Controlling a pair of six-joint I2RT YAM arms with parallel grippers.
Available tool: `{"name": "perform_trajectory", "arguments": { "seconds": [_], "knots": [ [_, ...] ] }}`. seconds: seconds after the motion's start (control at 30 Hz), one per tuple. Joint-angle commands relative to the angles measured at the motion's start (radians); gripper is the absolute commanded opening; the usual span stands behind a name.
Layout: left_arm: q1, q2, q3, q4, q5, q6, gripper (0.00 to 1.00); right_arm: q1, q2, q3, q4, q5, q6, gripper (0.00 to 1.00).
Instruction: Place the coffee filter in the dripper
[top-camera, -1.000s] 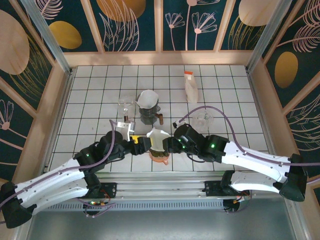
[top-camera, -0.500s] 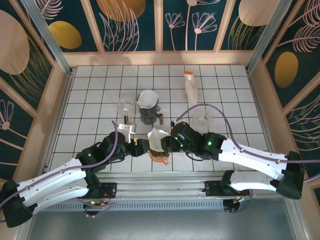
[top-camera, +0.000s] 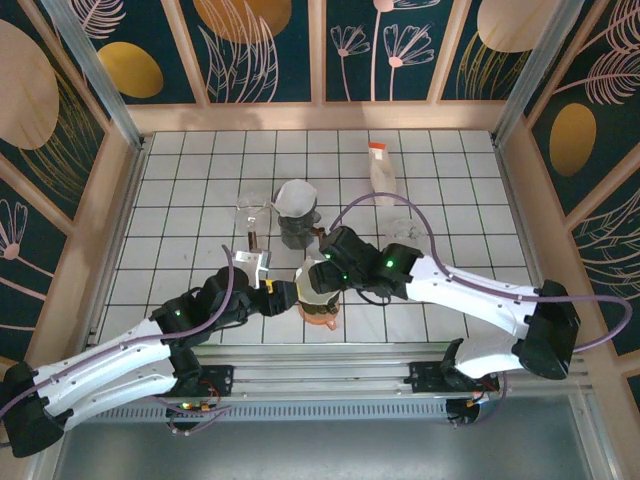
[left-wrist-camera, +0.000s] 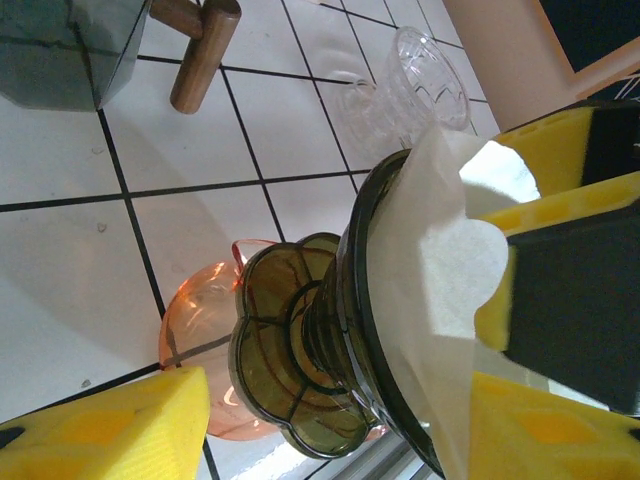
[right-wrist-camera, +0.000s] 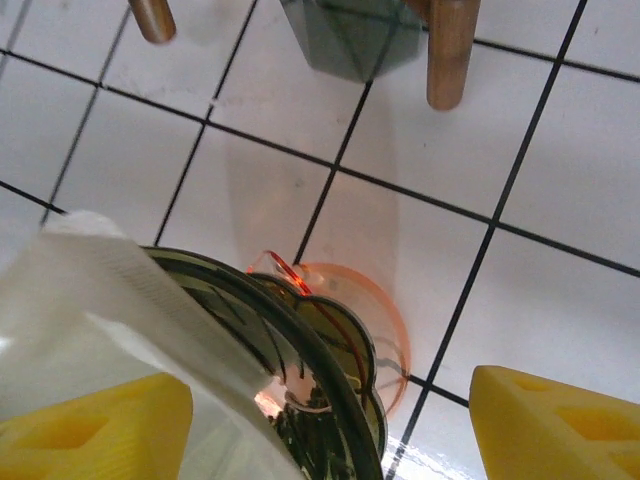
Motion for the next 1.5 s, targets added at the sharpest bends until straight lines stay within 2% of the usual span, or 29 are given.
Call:
{"name": "perform_trajectory", "arguments": {
  "seconds": [0.0, 0.47, 0.77, 1.23, 1.47],
  "knots": [
    [0.008, -0.008, -0.015, 0.019, 0.009, -0.01, 0.63, -0.013, 0.016, 0.044, -0.031, -0.006, -0.04, 0.74],
    [0.008, 0.011, -0.002, 0.051, 0.007, 0.003, 0.75, -0.042, 0.081, 0.057, -0.04, -0.049, -0.077, 0.74],
    [0.008, 0.025, -0.005, 0.054, 0.01, 0.002, 0.71, -0.045, 0.124, 0.045, -0.024, -0.046, -0.093, 0.74],
    [0.008, 0.031, -0.011, 0.06, 0.011, -0.003, 0.73, -0.046, 0.129, 0.014, 0.0, -0.056, -0.088, 0.74],
    [0.008, -0.004, 0.006, 0.047, -0.022, -0.008, 0.92, -0.044, 0.102, 0.031, -0.005, -0.047, -0.087, 0.74]
  ]
}}
